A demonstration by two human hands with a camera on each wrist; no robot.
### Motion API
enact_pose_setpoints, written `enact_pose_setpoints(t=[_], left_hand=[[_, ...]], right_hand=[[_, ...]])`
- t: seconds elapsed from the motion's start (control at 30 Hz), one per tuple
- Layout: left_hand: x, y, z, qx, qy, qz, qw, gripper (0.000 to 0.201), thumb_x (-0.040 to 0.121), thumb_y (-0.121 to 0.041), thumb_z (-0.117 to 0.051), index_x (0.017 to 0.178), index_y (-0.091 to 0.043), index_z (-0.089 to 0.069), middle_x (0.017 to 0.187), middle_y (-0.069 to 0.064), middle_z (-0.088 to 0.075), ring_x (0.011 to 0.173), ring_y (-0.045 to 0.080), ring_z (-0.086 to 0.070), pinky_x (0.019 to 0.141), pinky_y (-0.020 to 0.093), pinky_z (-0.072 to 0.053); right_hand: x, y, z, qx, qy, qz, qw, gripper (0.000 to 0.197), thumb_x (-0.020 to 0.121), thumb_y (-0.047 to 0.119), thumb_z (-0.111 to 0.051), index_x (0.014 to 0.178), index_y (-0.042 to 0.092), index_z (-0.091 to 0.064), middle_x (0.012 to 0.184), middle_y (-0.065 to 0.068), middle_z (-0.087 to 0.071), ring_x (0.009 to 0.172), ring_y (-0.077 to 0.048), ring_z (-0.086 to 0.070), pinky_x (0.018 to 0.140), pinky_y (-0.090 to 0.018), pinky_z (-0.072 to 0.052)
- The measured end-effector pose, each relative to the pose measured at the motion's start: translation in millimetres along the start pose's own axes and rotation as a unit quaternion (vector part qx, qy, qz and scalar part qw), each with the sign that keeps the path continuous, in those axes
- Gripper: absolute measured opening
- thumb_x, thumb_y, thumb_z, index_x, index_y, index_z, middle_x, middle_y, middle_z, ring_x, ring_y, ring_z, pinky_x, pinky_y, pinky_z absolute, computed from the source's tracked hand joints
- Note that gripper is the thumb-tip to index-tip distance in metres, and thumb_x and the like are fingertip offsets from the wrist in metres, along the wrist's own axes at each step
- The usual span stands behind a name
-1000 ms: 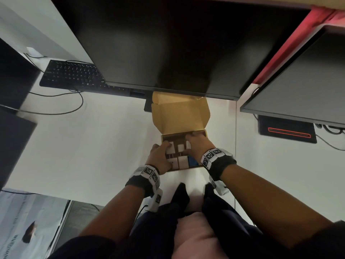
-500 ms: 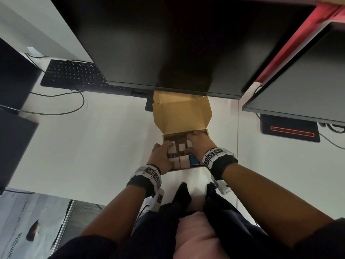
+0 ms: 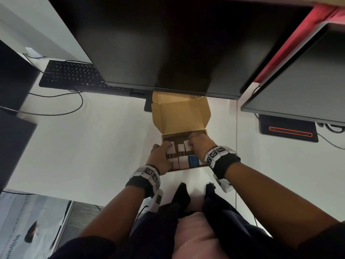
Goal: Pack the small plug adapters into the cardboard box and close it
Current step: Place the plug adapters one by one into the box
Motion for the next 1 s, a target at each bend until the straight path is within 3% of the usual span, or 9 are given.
enact_pose_setpoints(t=[0.1,0.27,0.4,0.7,0.8,0.87,0.93,1.0], left_hand=[[-1,0,0,-0.001,-0.002,-0.002,1.000,0.070,0.076,-0.012,-0.073,0.136,-0.024,-0.039,0.116,0.004,-0.036,0.095,0.021,-0.044,0.078,0.023,-0.042],[-3,-1,0,0.004,-0.001,-0.003,1.000,0.070,0.077,-0.013,-0.073,0.136,-0.023,-0.038,0.116,0.005,-0.038,0.096,0.019,-0.043,0.079,0.023,-0.041],[-3,-2,1,0.017,0.000,-0.002,1.000,0.071,0.077,-0.016,-0.074,0.136,-0.024,-0.037,0.113,0.004,-0.037,0.098,0.023,-0.047,0.078,0.025,-0.042],[-5,-2,1,0.021,0.000,0.002,1.000,0.072,0.078,-0.020,-0.074,0.139,-0.028,-0.036,0.114,0.002,-0.035,0.100,0.023,-0.046,0.081,0.027,-0.043],[-4,-4,4,-0.008,-0.022,-0.006,1.000,0.065,0.073,-0.026,-0.073,0.127,-0.035,-0.037,0.117,0.003,-0.039,0.099,0.025,-0.050,0.078,0.031,-0.048],[-3,-6,12,-0.044,-0.083,-0.011,0.996,0.058,0.071,-0.031,-0.071,0.118,-0.037,-0.038,0.119,0.003,-0.042,0.096,0.025,-0.054,0.078,0.037,-0.054],[-1,-8,24,-0.082,-0.173,-0.024,0.981,0.055,0.073,-0.036,-0.071,0.117,-0.031,-0.039,0.118,0.003,-0.045,0.096,0.024,-0.055,0.080,0.039,-0.054],[0,-12,38,-0.134,-0.248,-0.035,0.959,0.049,0.078,-0.037,-0.071,0.113,-0.024,-0.039,0.116,0.002,-0.050,0.098,0.025,-0.056,0.080,0.039,-0.053]], right_hand=[[-3,0,0,-0.016,-0.019,0.016,1.000,0.017,0.084,-0.008,-0.057,0.087,0.005,-0.068,0.095,-0.012,-0.069,0.087,-0.028,-0.069,0.077,-0.036,-0.058],[-9,1,4,-0.042,-0.019,0.034,0.998,0.023,0.091,-0.006,-0.052,0.107,0.002,-0.067,0.110,-0.015,-0.066,0.099,-0.030,-0.067,0.085,-0.035,-0.056],[-7,-1,1,-0.042,-0.007,0.078,0.996,0.048,0.087,-0.005,-0.057,0.130,0.017,-0.059,0.126,-0.015,-0.055,0.116,-0.035,-0.055,0.099,-0.043,-0.049],[0,-3,-4,-0.060,0.008,0.068,0.996,0.031,0.087,-0.007,-0.058,0.113,0.005,-0.069,0.118,-0.015,-0.060,0.109,-0.031,-0.060,0.095,-0.039,-0.052],[-4,-4,0,-0.033,-0.006,0.077,0.996,0.038,0.083,-0.007,-0.061,0.118,0.009,-0.068,0.123,-0.013,-0.058,0.113,-0.031,-0.057,0.096,-0.039,-0.050],[-14,-3,9,0.027,-0.045,0.079,0.996,0.036,0.085,-0.002,-0.061,0.117,0.013,-0.069,0.124,-0.009,-0.057,0.112,-0.029,-0.056,0.097,-0.036,-0.048],[-27,-6,21,0.095,-0.151,0.059,0.982,0.017,0.088,0.011,-0.060,0.100,0.017,-0.071,0.111,-0.003,-0.061,0.096,-0.024,-0.061,0.087,-0.036,-0.053],[-38,-14,31,0.178,-0.279,-0.010,0.944,0.004,0.087,0.020,-0.062,0.089,0.020,-0.065,0.097,0.001,-0.060,0.084,-0.018,-0.059,0.076,-0.034,-0.055]])
Point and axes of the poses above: each hand's wrist, its own x-axis towards the middle knuckle, its own z-axis out of the back of the hand, y = z × x, the point moved 2 cm from there along x, towards the middle knuckle
